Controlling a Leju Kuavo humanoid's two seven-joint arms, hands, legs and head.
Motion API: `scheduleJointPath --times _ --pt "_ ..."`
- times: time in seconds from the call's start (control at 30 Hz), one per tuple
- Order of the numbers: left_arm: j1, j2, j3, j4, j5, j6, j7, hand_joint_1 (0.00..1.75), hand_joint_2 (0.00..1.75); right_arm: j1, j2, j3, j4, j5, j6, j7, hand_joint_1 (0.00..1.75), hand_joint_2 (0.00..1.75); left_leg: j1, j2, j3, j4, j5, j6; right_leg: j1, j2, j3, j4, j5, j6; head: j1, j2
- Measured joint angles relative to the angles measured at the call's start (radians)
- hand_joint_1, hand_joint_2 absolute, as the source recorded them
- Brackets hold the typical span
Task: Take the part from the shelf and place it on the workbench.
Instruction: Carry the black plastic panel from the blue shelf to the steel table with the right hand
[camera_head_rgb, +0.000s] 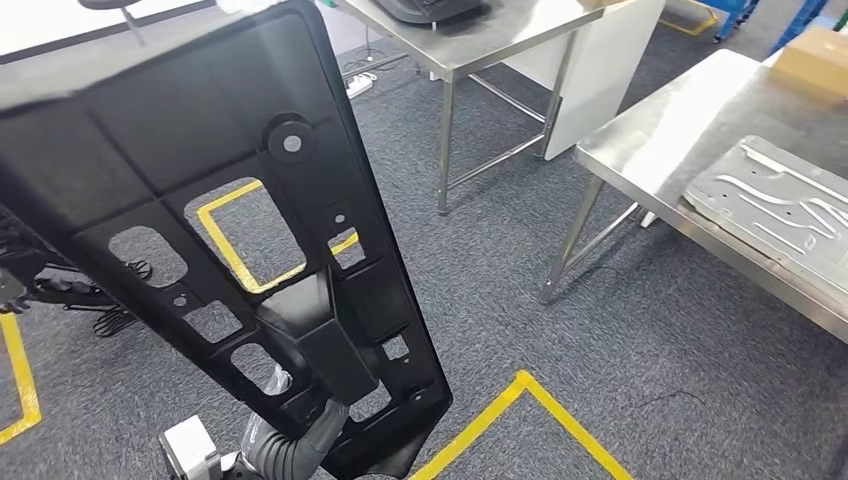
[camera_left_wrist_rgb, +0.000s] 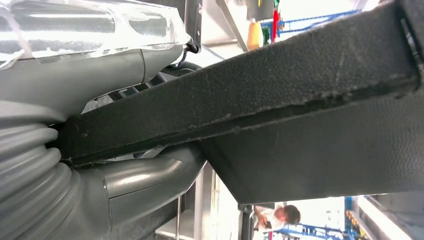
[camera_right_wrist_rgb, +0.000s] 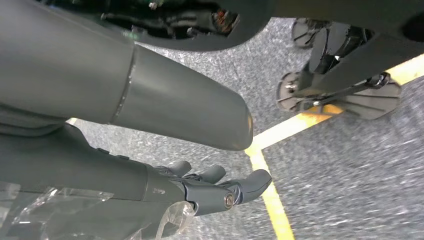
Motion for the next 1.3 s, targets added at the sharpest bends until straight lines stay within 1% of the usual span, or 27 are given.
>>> scheduleJointPath --times 0.07,0.1,0.13,0.2,0.23,0.3,0.37,0.4,0.43,0.47,0.5,0.53,0.6,0.63,0.7,0.77,0.8,0.87,0.9,0.93,0.97,1.0,1.07,1.13,1.2,1.23,1.3 --pt "-0.001 0.0 0.0 0.0 0.0 -0.001 0.0 1.75 1.75 -0.001 0.0 0.0 0.0 0.0 0.0 0.0 0.0 0.0 -0.005 0.015 0.002 0.001 -0.004 -0.006 0.004 -0.034 0.08 -0.148 0.049 -0.007 0.0 0.0" --pt "-0.001 0.0 0.0 0.0 0.0 -0.002 0.0 1.75 1.75 -0.002 0.0 0.0 0.0 0.0 0.001 0.001 0.0 0.0 -0.009 0.023 0.003 0.002 -0.006 -0.011 0.007 -0.045 0.1 -0.189 0.06 -0.012 0.0 0.0" --pt "-0.002 0.0 0.0 0.0 0.0 -0.003 0.0 1.75 1.75 -0.003 0.001 0.0 0.0 0.0 0.001 0.001 0.0 0.0 -0.011 0.03 0.004 0.002 -0.008 -0.017 0.01 -0.046 0.106 -0.206 0.061 -0.017 -0.001 0.0" --pt "-0.003 0.0 0.0 0.0 0.001 -0.007 0.0 1.75 1.75 -0.002 0.0 0.0 0.0 0.0 0.001 0.001 0.0 0.0 -0.007 0.041 0.005 0.005 -0.012 -0.029 0.012 -0.026 0.102 -0.205 0.065 -0.029 -0.002 0.0" --pt "-0.003 0.0 0.0 0.0 0.001 -0.009 0.0 1.75 1.75 -0.002 0.0 0.0 0.0 0.0 0.001 0.001 0.0 0.0 -0.003 0.032 0.003 0.016 -0.022 -0.035 0.012 -0.017 0.102 -0.207 0.067 -0.034 -0.002 0.0" --pt "-0.004 0.0 0.0 0.0 0.002 -0.012 0.0 1.75 1.75 -0.003 0.0 0.0 0.0 0.0 0.001 0.002 0.0 0.0 0.002 -0.006 -0.033 0.101 -0.074 -0.045 0.009 -0.002 0.101 -0.209 0.072 -0.045 -0.004 0.0" --pt "-0.002 0.0 0.0 0.0 0.003 -0.014 0.0 1.75 1.75 -0.004 0.0 0.0 0.0 0.0 0.001 0.002 0.0 0.0 0.004 -0.035 -0.104 0.255 -0.145 -0.049 0.011 0.015 0.098 -0.208 0.074 -0.051 -0.005 0.0" --pt "-0.001 0.0 0.0 0.0 0.003 -0.014 0.0 1.75 1.75 -0.003 0.0 0.0 0.0 0.0 0.001 0.002 0.0 0.0 0.004 -0.039 -0.134 0.314 -0.164 -0.049 0.011 0.026 0.097 -0.208 0.074 -0.051 -0.006 0.0" --pt "-0.001 0.0 0.0 0.0 0.003 -0.015 0.0 1.75 1.75 -0.003 0.0 0.0 0.0 -0.001 0.001 0.002 0.0 0.0 0.004 -0.04 -0.149 0.338 -0.162 -0.049 0.012 0.037 0.097 -0.208 0.074 -0.051 -0.006 0.0" --pt "0.0 0.0 0.0 0.0 0.003 -0.015 0.0 1.75 1.75 -0.003 0.0 0.0 0.0 -0.001 0.0 0.002 0.0 0.0 0.004 -0.042 -0.143 0.32 -0.141 -0.047 0.012 0.049 0.098 -0.207 0.074 -0.051 -0.006 0.0" --pt "0.0 0.0 0.0 0.0 0.003 -0.015 0.0 1.75 1.75 -0.003 0.0 0.0 0.0 -0.001 0.0 0.002 0.0 0.0 0.004 -0.047 -0.117 0.259 -0.104 -0.044 0.011 0.062 0.099 -0.207 0.075 -0.051 -0.006 0.0" --pt "-0.001 0.0 0.0 0.0 0.003 -0.016 0.0 1.75 1.75 -0.003 0.0 0.0 0.0 -0.001 0.0 0.002 0.0 0.0 0.005 -0.063 -0.081 0.178 -0.062 -0.04 0.011 0.073 0.1 -0.207 0.075 -0.05 -0.006 0.0" --pt "-0.002 0.0 0.0 0.0 0.003 -0.016 0.0 1.75 1.75 -0.004 0.002 0.0 0.0 -0.001 0.0 0.002 0.0 0.0 0.005 -0.095 -0.028 0.049 -0.01 -0.033 0.013 0.094 0.097 -0.205 0.077 -0.043 -0.007 0.0" --pt "-0.002 0.0 0.0 0.0 0.003 -0.016 0.0 1.75 1.75 -0.005 0.002 0.0 0.0 -0.001 0.0 0.002 0.0 0.0 0.004 -0.105 -0.02 0.024 -0.003 -0.03 0.014 0.102 0.093 -0.204 0.078 -0.039 -0.007 0.0" --pt "-0.002 0.0 0.0 0.0 0.004 -0.016 0.0 1.75 1.75 -0.002 0.001 0.0 0.0 -0.002 0.0 0.001 0.0 0.0 0.001 -0.094 -0.02 0.019 -0.002 -0.02 0.012 0.117 0.088 -0.205 0.081 -0.026 -0.006 0.0" --pt "-0.004 0.0 0.0 0.0 0.006 -0.016 0.0 1.75 1.75 0.001 0.0 0.0 0.0 -0.002 0.0 0.001 0.0 0.0 0.002 -0.077 -0.019 0.014 0.004 -0.006 0.012 0.096 0.075 -0.18 0.062 -0.017 -0.004 0.0" --pt "-0.004 0.0 0.0 0.001 0.006 -0.017 0.0 1.75 1.75 0.001 -0.001 0.0 0.0 -0.002 0.0 0.001 0.0 0.0 0.003 -0.067 -0.019 0.011 0.006 0.0 0.014 0.073 0.055 -0.136 0.035 -0.014 -0.002 0.0" --pt "-0.004 0.0 0.0 0.001 0.007 -0.018 0.0 1.75 1.75 -0.001 -0.001 0.0 0.0 -0.003 0.0 0.001 0.0 0.0 0.0 -0.046 -0.02 0.011 0.006 0.007 0.016 0.028 -0.011 0.006 -0.036 -0.011 0.002 0.0" --pt "-0.003 0.0 0.0 0.002 0.008 -0.019 0.0 1.75 1.75 -0.001 -0.001 0.0 0.0 -0.003 0.0 0.001 0.0 0.0 -0.002 -0.034 -0.021 0.012 0.006 0.008 0.016 0.019 -0.041 0.072 -0.061 -0.01 0.003 0.0" --pt "-0.002 0.0 0.0 0.003 0.01 -0.02 0.0 1.75 1.75 -0.001 0.0 0.0 0.0 -0.003 0.0 0.001 0.0 0.0 -0.003 -0.023 -0.022 0.012 0.006 0.008 0.015 0.015 -0.056 0.106 -0.068 -0.009 0.003 0.0" --pt "-0.002 0.0 0.0 0.004 0.012 -0.02 0.0 1.75 1.75 -0.001 0.0 0.0 0.0 -0.004 0.0 0.001 0.0 0.0 -0.004 -0.013 -0.022 0.012 0.006 0.008 0.014 0.012 -0.05 0.099 -0.055 -0.009 0.003 0.0" --pt "-0.002 0.0 0.0 0.004 0.014 -0.02 0.0 1.75 1.75 -0.001 -0.001 0.0 0.0 -0.004 0.0 0.002 0.0 0.0 -0.004 -0.003 -0.021 0.013 0.005 0.007 0.014 0.006 -0.022 0.048 -0.027 -0.009 0.003 0.0" --pt "-0.002 0.0 0.0 0.005 0.016 -0.021 0.0 1.75 1.75 -0.001 -0.001 0.0 0.0 -0.004 0.0 0.005 0.0 0.0 -0.007 0.013 -0.019 0.015 0.002 0.002 0.016 -0.028 0.062 -0.104 0.032 -0.011 0.002 0.0" --pt "-0.003 0.0 0.0 0.006 0.018 -0.021 0.0 1.75 1.75 -0.002 -0.001 0.0 0.0 -0.005 0.0 0.006 0.0 0.0 -0.013 0.026 -0.018 0.017 -0.002 -0.007 0.019 -0.048 0.104 -0.189 0.056 -0.021 0.002 0.0" --pt "-0.004 0.0 0.0 0.006 0.019 -0.021 0.0 1.75 1.75 -0.003 -0.001 0.0 0.0 -0.006 0.0 0.008 0.0 0.0 -0.013 0.04 -0.016 0.018 -0.005 -0.017 0.021 -0.031 0.1 -0.194 0.057 -0.034 0.001 0.0" --pt "-0.004 0.0 0.0 0.006 0.019 -0.021 0.0 1.75 1.75 -0.002 -0.002 0.0 0.0 -0.007 0.0 0.009 0.0 0.0 -0.01 0.038 -0.016 0.022 -0.009 -0.023 0.022 -0.023 0.099 -0.194 0.059 -0.039 0.0 0.0" --pt "-0.004 0.0 0.0 0.006 0.019 -0.021 -0.001 1.75 1.75 -0.003 -0.002 0.0 0.0 -0.007 0.0 0.01 0.0 0.0 -0.005 0.008 -0.036 0.077 -0.047 -0.036 0.019 -0.006 0.097 -0.196 0.064 -0.051 -0.002 0.0"
